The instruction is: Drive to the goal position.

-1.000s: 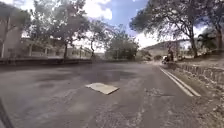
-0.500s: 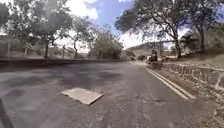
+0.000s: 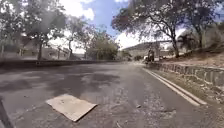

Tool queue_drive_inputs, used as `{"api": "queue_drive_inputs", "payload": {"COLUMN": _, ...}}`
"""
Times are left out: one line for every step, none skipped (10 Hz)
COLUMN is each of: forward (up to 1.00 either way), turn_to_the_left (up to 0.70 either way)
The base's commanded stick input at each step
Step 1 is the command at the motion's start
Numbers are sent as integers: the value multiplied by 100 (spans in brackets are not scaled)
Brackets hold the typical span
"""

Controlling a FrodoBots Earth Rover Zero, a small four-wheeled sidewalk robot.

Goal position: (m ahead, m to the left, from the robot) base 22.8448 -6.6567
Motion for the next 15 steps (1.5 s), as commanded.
{"api": "queue_drive_inputs", "payload": {"forward": 70, "turn_to_the_left": 2}}
{"api": "queue_drive_inputs", "payload": {"forward": 70, "turn_to_the_left": 2}}
{"api": "queue_drive_inputs", "payload": {"forward": 70, "turn_to_the_left": 0}}
{"api": "queue_drive_inputs", "payload": {"forward": 70, "turn_to_the_left": 0}}
{"api": "queue_drive_inputs", "payload": {"forward": 70, "turn_to_the_left": 0}}
{"api": "queue_drive_inputs", "payload": {"forward": 70, "turn_to_the_left": 0}}
{"api": "queue_drive_inputs", "payload": {"forward": 70, "turn_to_the_left": 0}}
{"api": "queue_drive_inputs", "payload": {"forward": 70, "turn_to_the_left": 0}}
{"api": "queue_drive_inputs", "payload": {"forward": 70, "turn_to_the_left": 0}}
{"api": "queue_drive_inputs", "payload": {"forward": 70, "turn_to_the_left": 0}}
{"api": "queue_drive_inputs", "payload": {"forward": 70, "turn_to_the_left": 0}}
{"api": "queue_drive_inputs", "payload": {"forward": 70, "turn_to_the_left": 0}}
{"api": "queue_drive_inputs", "payload": {"forward": 70, "turn_to_the_left": 0}}
{"api": "queue_drive_inputs", "payload": {"forward": 70, "turn_to_the_left": 0}}
{"api": "queue_drive_inputs", "payload": {"forward": 70, "turn_to_the_left": -10}}
